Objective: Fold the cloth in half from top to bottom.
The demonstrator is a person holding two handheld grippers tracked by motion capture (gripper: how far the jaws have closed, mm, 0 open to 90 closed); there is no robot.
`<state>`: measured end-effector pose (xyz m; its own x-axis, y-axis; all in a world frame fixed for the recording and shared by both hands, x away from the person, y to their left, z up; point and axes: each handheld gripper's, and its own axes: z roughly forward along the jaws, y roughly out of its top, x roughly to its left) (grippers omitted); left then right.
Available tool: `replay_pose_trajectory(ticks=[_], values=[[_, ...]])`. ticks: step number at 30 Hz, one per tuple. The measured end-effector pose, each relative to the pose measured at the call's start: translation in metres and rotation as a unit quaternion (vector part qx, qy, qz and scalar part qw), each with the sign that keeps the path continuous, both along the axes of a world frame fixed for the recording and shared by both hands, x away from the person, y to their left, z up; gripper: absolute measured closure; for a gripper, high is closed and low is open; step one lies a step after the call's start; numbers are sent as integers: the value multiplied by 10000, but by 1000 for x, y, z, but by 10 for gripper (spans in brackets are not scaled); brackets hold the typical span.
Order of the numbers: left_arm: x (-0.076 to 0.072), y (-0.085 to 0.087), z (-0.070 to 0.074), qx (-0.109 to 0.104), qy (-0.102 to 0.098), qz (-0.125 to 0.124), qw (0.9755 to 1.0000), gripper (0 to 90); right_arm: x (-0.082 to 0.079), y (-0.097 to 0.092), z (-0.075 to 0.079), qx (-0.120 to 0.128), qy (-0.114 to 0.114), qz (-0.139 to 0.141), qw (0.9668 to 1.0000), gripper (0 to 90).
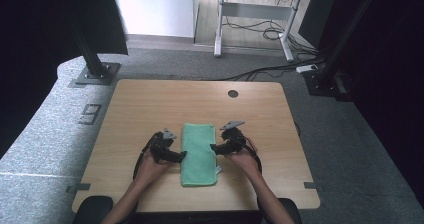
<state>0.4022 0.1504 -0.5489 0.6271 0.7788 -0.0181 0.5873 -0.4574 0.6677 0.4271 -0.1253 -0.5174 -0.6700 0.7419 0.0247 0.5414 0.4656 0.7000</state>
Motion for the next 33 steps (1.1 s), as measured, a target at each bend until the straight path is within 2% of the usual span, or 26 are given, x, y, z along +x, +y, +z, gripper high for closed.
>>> replay_pose_trajectory(ticks=[5,14,19,22,27,31,33], values=[[0,0,0,-5,-3,8,10000,21,19,6,4,-108,-124,16,9999,292],[0,0,0,-4,1,-3,10000,21,43,13,4,-59,-74,54,9999,425],[0,0,0,-4,1,-3,10000,21,58,18,4,-27,-48,80,10000,531],[0,0,0,-14,-3,3,10000,21,66,22,1,-57,-19,130,9999,534],[0,0,0,-3,5,-2,10000,21,76,26,-10,-162,115,144,9997,470],[0,0,0,-5,6,-1,10000,21,79,27,-19,-247,115,226,9994,422],[0,0,0,-5,5,-1,10000,21,81,26,-22,-124,180,196,9996,420]])
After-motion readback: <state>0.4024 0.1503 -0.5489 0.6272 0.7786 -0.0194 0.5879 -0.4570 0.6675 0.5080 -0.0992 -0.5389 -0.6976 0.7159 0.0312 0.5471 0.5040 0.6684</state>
